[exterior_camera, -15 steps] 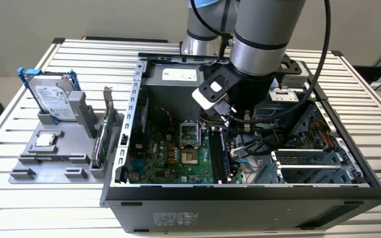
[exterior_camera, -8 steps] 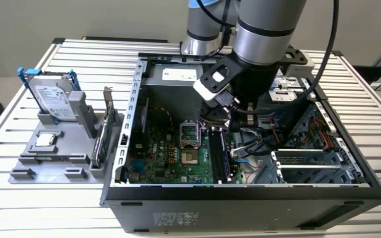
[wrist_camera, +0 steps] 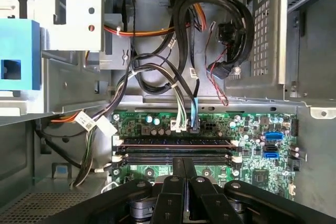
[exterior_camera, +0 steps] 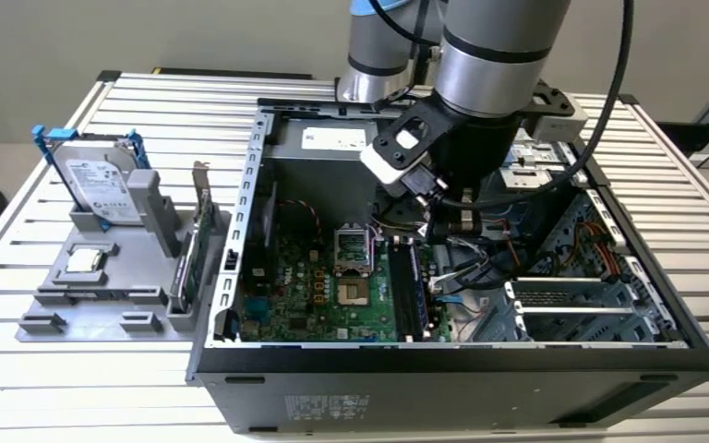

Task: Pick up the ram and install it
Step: 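Press down the ram until it locks into place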

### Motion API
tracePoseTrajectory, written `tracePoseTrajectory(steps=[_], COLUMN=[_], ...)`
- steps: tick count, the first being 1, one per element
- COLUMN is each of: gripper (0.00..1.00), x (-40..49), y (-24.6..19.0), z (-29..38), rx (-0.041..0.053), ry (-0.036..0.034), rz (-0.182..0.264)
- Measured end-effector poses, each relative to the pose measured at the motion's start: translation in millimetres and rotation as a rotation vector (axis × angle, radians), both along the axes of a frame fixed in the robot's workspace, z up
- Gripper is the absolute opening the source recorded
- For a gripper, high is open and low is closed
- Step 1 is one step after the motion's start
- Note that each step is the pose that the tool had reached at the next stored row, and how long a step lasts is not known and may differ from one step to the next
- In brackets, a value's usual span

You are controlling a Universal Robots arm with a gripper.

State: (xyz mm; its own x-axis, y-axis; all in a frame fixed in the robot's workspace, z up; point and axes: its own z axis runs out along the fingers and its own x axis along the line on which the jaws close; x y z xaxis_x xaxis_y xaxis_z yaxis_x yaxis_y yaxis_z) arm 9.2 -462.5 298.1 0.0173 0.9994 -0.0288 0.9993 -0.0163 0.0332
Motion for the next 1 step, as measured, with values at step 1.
tracePoseTrajectory(steps=[1], gripper=[0.00], x=[0.0], y=[0.0], z=[0.0], rx=[0.0000], ry=[0.0000], rz=[0.000])
